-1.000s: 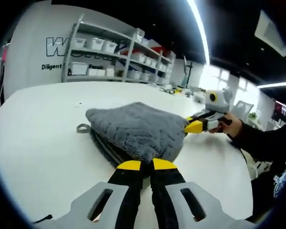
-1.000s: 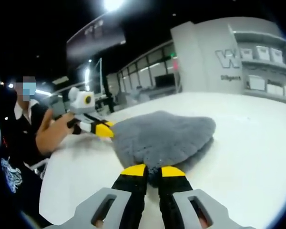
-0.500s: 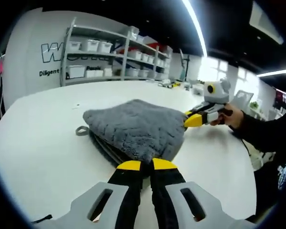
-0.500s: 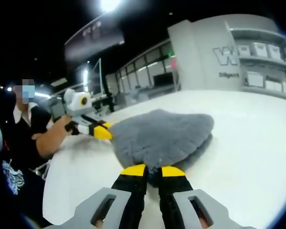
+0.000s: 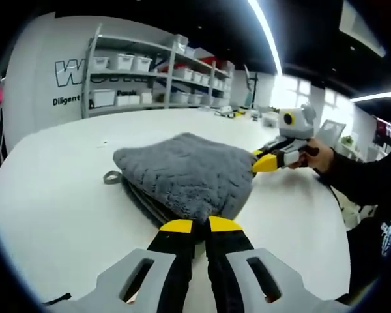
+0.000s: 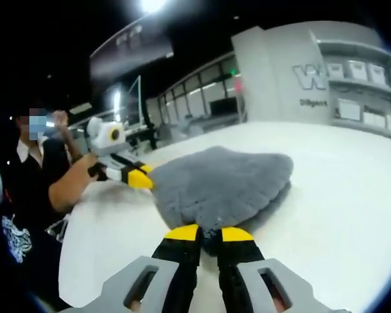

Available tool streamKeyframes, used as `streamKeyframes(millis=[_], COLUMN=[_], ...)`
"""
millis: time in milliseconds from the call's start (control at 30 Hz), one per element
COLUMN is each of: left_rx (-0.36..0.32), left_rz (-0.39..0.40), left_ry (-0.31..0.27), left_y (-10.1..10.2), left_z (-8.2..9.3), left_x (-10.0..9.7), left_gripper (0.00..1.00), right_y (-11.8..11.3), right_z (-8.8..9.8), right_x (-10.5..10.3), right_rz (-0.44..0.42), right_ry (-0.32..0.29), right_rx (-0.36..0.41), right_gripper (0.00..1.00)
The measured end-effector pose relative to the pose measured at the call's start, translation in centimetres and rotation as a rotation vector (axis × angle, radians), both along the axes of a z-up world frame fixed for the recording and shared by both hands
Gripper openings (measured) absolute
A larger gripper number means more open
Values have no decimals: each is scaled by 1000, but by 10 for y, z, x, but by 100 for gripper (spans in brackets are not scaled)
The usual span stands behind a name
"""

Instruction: Open the folded towel by lifting each exposed corner and separating the folded layers until the towel lies flat within the target outline without major curled edges

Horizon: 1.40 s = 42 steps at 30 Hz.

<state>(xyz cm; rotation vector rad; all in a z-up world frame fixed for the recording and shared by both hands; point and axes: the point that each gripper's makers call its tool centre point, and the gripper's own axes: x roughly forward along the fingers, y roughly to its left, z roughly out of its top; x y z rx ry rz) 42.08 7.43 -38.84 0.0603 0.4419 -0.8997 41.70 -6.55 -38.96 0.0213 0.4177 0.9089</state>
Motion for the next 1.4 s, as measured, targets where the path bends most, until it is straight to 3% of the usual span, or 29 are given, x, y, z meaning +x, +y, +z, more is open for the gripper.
streamKeyframes(millis=[467, 867, 1100, 1200, 1333, 1400], left_rx=[-1, 22, 16, 15, 4, 26], left_rz=[-8, -25, -25, -25, -30, -21], left_ry=[18, 20, 28, 26, 8, 15], left_y=[0, 0, 1, 1, 3, 6], left_z=[-7, -11, -13, -12, -4, -6], left_x=[-2, -5, -6, -6, -7, -9], left_gripper=[5, 5, 4, 5, 13, 28], right_y=[0, 0, 1, 0, -5, -6], right_z=[-6, -10, -12, -9, -3, -1], right_x=[-2, -4, -4, -4, -5, -6], right_rz=[7, 30, 15, 10, 10, 2], right_ry=[16, -5, 6, 39, 41, 26], right_rx=[5, -41, -13, 36, 63, 51], right_gripper=[5, 4, 4, 5, 11, 17])
